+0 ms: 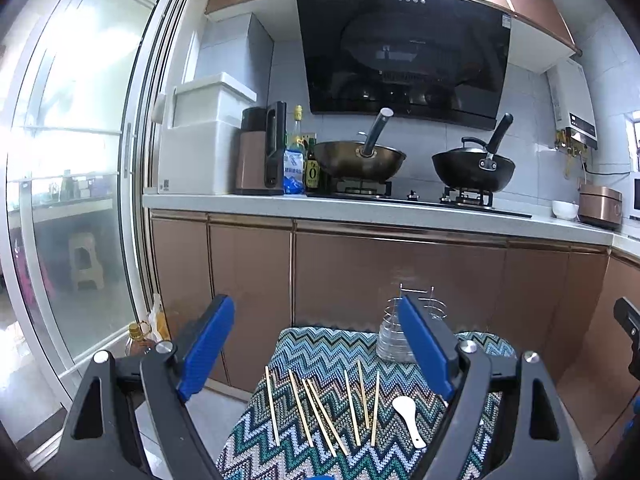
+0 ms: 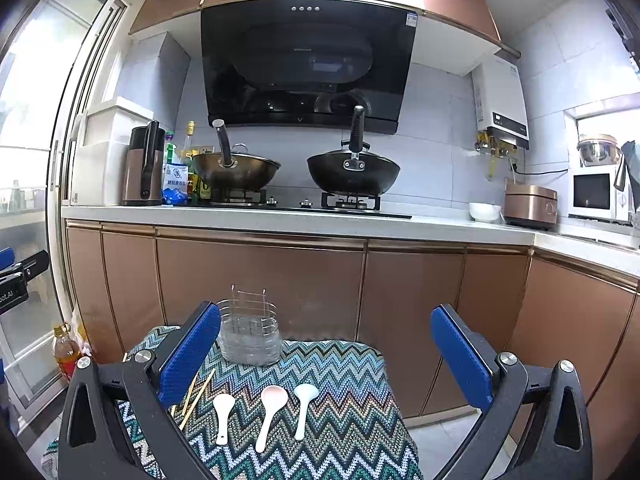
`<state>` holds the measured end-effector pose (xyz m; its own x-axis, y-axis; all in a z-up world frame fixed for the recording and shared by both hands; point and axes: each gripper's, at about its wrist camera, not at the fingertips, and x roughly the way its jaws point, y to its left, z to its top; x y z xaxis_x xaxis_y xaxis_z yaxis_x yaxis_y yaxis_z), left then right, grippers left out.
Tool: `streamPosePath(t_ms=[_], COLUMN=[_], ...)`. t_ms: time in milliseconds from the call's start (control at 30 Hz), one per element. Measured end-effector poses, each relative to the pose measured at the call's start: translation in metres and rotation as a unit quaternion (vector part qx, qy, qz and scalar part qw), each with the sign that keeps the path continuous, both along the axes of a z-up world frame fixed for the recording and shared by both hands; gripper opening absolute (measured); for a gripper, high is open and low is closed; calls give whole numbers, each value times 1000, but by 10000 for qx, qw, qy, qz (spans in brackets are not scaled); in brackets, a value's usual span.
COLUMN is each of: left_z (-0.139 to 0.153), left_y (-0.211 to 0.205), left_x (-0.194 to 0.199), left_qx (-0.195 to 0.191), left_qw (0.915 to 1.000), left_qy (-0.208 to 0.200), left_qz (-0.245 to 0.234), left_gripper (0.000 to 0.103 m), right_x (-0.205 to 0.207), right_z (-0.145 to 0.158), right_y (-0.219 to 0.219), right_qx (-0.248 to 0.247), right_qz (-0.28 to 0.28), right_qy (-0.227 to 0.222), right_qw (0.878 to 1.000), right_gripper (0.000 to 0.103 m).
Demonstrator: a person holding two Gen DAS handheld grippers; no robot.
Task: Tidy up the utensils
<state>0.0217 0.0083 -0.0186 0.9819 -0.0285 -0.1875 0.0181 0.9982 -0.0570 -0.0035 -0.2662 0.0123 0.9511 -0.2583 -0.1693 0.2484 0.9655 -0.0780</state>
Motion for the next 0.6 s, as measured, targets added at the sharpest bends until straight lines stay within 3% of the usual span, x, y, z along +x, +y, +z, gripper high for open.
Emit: streamPosePath(t_ms=[400,600], left_z=[-5,-8], left_y=[-4,3], left_x=[17,37], left_qx=[37,-373], left_qw=[9996,9991], left_qy=[-30,172], left_qz=[268,123], left_gripper=[83,84], right_x=[21,39], right_z=[-8,-17], right_y=[-8,-13], right_qx=[-8,15], right_qz=[-14,36], right_qy=[146,297], right_qw=[9999,9996], right_gripper=[103,103])
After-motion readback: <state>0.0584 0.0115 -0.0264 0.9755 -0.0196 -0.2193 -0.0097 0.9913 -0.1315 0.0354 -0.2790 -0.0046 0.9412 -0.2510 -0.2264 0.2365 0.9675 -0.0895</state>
